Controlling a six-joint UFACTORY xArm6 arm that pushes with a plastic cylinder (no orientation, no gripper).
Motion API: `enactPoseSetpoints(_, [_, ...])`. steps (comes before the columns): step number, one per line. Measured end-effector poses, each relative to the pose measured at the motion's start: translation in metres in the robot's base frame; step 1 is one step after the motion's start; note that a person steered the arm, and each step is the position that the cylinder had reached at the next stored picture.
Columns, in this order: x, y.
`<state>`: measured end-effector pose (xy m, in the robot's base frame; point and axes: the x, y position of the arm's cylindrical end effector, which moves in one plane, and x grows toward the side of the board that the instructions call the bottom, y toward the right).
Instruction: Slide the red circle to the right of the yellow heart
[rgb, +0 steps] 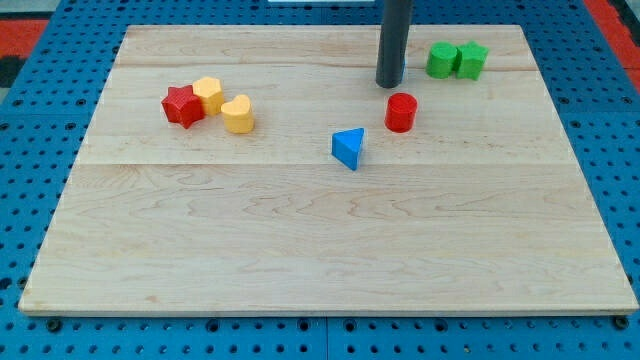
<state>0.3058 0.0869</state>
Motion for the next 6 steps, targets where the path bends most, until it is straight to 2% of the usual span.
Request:
enactPoseSetpoints(2, [-0.017,0.000])
enactPoseSetpoints(4, [0.051,0.076])
enactPoseSetpoints(5, [0.057,0.066])
enactPoseSetpoints(6, [0.056,-0.046])
